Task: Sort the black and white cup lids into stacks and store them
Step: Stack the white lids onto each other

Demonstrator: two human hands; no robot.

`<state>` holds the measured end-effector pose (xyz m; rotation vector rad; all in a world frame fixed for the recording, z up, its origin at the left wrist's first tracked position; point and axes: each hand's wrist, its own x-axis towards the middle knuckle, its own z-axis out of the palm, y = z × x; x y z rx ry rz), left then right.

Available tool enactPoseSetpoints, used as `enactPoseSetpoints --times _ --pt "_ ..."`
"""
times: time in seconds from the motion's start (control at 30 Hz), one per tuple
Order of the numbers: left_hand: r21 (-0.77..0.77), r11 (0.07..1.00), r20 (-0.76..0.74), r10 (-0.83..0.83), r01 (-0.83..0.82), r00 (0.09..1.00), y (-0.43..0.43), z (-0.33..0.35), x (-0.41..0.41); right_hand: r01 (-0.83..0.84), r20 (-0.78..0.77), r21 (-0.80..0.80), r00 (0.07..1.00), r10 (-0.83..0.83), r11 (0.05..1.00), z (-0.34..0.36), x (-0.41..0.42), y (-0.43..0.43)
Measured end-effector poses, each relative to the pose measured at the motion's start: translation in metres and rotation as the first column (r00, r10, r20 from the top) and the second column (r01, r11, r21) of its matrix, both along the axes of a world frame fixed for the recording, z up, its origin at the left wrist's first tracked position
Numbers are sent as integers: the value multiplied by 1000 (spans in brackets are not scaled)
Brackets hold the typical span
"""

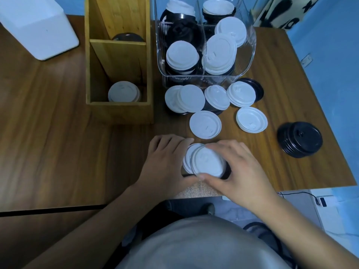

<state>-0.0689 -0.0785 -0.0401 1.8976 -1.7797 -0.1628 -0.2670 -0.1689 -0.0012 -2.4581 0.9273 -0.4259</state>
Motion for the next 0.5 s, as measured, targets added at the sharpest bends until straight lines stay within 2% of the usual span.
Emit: enactPoseSetpoints --times 0.27,0.5 --pt "55 998 -18 -36 37 999 2 1 3 -35 15 70 999 34 997 -5 16 -4" --pt "39 997 -66 -68 70 996 3 -2 11 -98 35 124 995 94 987 -8 14 -10"
